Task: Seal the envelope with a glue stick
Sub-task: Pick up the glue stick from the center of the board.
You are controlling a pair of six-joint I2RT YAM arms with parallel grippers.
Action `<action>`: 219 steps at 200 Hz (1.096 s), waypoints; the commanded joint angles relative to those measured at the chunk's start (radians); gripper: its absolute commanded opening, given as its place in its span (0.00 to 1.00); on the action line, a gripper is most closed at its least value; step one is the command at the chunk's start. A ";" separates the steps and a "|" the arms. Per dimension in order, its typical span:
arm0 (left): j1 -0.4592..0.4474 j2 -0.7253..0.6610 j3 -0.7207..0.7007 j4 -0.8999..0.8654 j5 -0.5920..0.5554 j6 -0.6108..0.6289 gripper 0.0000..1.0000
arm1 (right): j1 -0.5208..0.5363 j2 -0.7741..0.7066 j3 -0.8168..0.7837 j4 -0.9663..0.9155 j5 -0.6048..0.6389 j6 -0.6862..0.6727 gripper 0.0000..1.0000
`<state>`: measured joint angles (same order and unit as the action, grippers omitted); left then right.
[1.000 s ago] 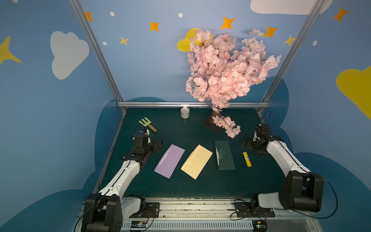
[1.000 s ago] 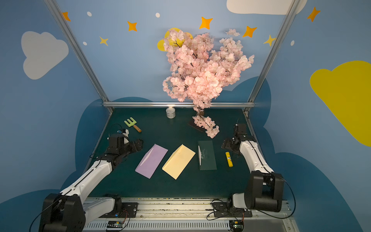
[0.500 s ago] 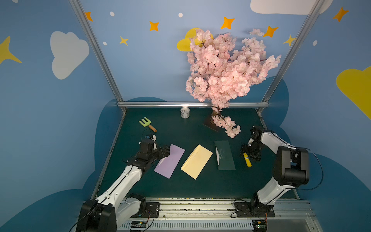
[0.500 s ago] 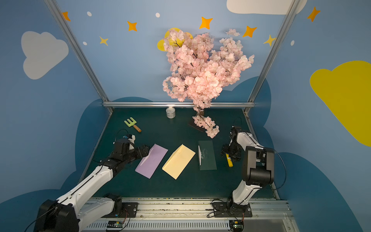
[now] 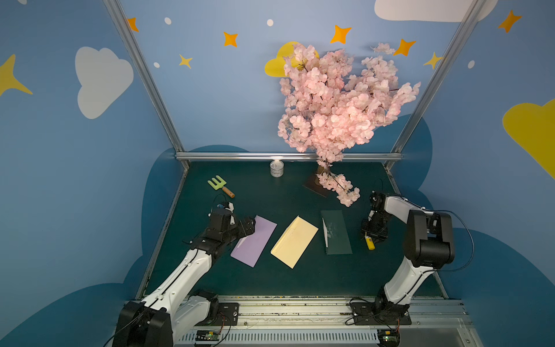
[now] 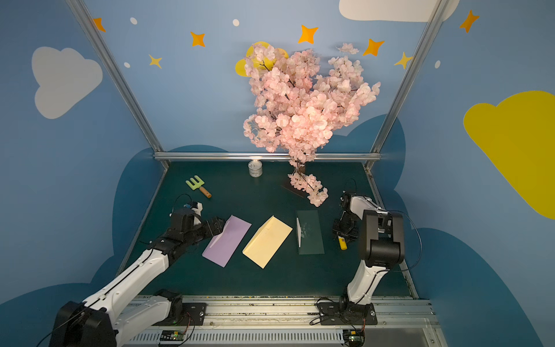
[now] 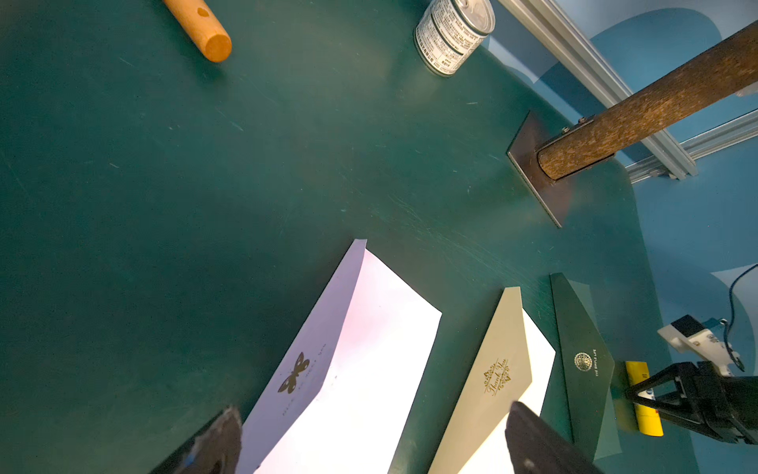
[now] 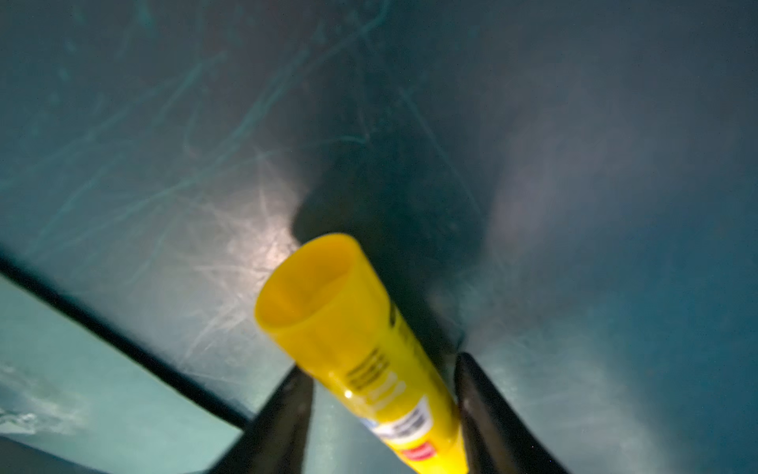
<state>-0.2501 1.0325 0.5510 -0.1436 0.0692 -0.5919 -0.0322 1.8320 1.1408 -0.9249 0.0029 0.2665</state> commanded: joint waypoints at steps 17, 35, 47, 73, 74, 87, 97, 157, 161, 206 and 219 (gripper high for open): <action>-0.007 0.012 0.013 0.004 0.015 -0.013 1.00 | 0.032 0.025 0.016 -0.029 -0.022 0.041 0.45; -0.011 0.013 0.019 0.006 0.019 -0.015 1.00 | 0.032 0.037 0.004 -0.026 -0.033 0.059 0.42; -0.012 0.013 0.021 0.003 0.024 -0.016 1.00 | 0.032 0.041 -0.004 -0.022 -0.042 0.072 0.40; -0.019 0.006 0.025 -0.007 0.028 -0.016 1.00 | 0.032 0.029 -0.023 -0.004 -0.055 0.110 0.36; -0.019 0.006 0.024 -0.008 0.028 -0.016 1.00 | 0.032 0.028 -0.024 -0.003 -0.055 0.112 0.36; -0.023 0.002 0.027 -0.016 0.027 -0.016 1.00 | 0.030 0.017 -0.032 0.007 -0.066 0.129 0.34; -0.026 0.001 0.029 -0.020 0.029 -0.016 1.00 | 0.028 0.007 -0.040 0.017 -0.075 0.144 0.31; -0.047 -0.019 0.056 -0.049 0.047 -0.018 1.00 | 0.027 -0.132 -0.113 0.095 -0.137 0.232 0.17; -0.049 -0.021 0.059 -0.052 0.048 -0.018 1.00 | 0.027 -0.144 -0.116 0.096 -0.138 0.237 0.16; -0.080 -0.024 0.102 -0.065 0.099 -0.043 1.00 | 0.034 -0.361 -0.177 0.162 -0.136 0.303 0.09; -0.097 -0.010 0.128 -0.067 0.128 -0.044 1.00 | 0.035 -0.445 -0.206 0.207 -0.153 0.324 0.07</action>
<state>-0.3237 1.0153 0.6266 -0.1913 0.1368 -0.6228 -0.0044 1.5219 0.9749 -0.7952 -0.1200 0.5289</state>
